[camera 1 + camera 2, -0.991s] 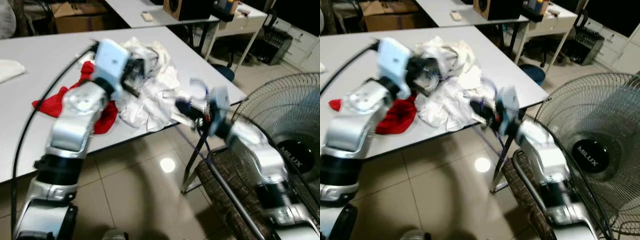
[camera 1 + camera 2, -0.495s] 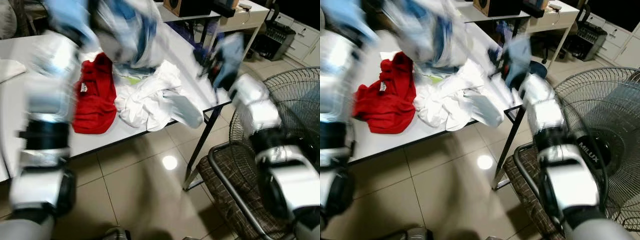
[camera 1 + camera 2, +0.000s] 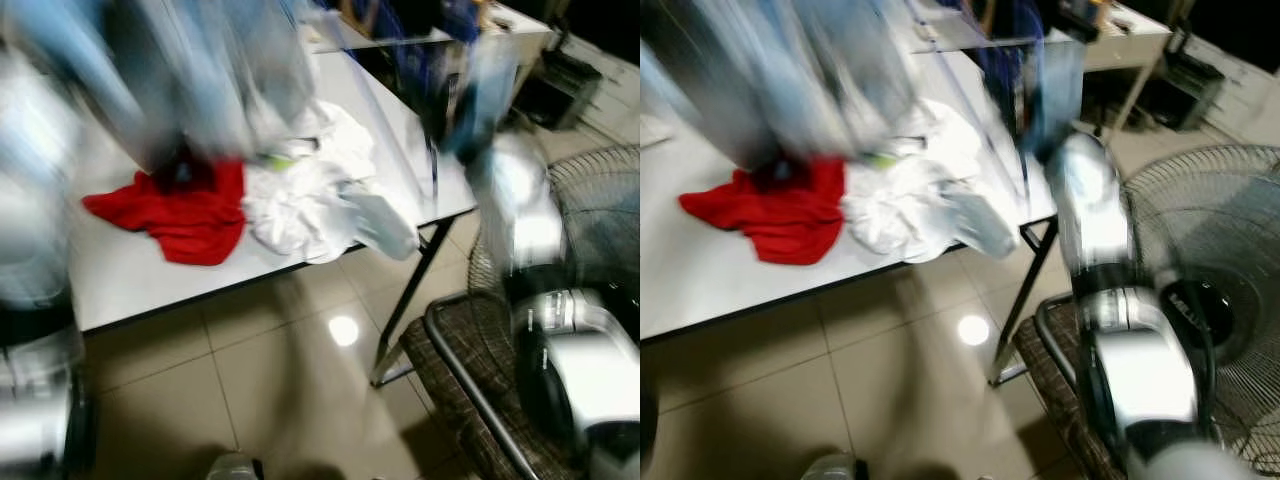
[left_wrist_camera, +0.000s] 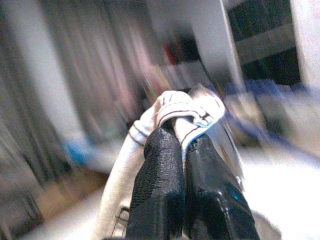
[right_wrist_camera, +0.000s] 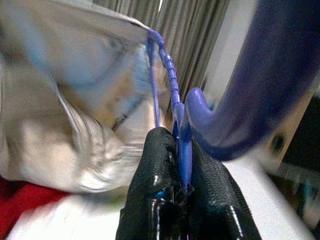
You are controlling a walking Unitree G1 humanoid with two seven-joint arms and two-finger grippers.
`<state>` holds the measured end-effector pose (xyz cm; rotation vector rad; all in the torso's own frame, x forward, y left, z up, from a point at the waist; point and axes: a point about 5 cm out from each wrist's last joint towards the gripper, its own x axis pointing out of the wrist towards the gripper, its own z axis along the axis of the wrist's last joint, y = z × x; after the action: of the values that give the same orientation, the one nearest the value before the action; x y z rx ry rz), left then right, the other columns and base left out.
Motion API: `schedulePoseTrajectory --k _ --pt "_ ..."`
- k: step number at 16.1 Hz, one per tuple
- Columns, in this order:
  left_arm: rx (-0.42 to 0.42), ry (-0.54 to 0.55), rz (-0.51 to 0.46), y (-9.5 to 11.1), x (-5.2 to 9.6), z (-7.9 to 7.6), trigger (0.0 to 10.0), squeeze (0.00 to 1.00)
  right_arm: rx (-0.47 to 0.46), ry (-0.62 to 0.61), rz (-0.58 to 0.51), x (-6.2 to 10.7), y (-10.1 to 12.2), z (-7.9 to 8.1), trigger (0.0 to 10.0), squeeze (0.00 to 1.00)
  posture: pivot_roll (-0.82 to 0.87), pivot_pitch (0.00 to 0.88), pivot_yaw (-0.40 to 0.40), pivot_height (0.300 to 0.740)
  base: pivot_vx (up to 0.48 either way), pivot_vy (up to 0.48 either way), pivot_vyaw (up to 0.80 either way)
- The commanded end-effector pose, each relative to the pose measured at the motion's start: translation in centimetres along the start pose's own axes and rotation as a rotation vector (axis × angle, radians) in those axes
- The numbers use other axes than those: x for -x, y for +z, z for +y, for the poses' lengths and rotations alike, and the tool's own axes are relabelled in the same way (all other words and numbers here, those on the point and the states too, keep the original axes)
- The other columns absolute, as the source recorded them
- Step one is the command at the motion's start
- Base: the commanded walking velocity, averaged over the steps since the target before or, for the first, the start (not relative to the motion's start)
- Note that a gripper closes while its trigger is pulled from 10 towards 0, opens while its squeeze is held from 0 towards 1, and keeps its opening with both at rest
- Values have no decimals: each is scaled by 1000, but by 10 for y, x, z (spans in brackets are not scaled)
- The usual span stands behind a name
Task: Hang hanger
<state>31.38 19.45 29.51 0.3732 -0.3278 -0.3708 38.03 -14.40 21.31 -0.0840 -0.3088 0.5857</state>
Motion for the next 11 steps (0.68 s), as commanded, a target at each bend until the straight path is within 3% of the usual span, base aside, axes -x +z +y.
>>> schedulePoseTrajectory --k 1,3,4,6,8,11 --pt "-71 -76 46 0 4 -13 0 0 38 41 6 9 4 -1 10000 0 -4 0 -75 740 0 0 0" --pt "-114 -88 158 -20 17 -15 0 0 54 137 74 30 -8 7 10000 0 -23 0 -63 740 0 0 0" --pt "-114 -71 172 -20 19 -11 0 0 53 192 105 40 -11 11 10000 0 -28 0 -59 740 0 0 0" --pt "-106 -40 162 -12 22 -6 0 0 39 255 137 51 -15 20 10000 0 -33 0 -55 740 0 0 0" --pt "-124 -42 137 -3 29 -5 0 0 -2 320 207 63 -24 39 10000 0 -35 0 -49 740 0 0 0" --pt "-111 -105 125 3 35 -11 0 0 -22 297 308 62 -39 46 10000 0 -22 0 -52 740 0 0 0"
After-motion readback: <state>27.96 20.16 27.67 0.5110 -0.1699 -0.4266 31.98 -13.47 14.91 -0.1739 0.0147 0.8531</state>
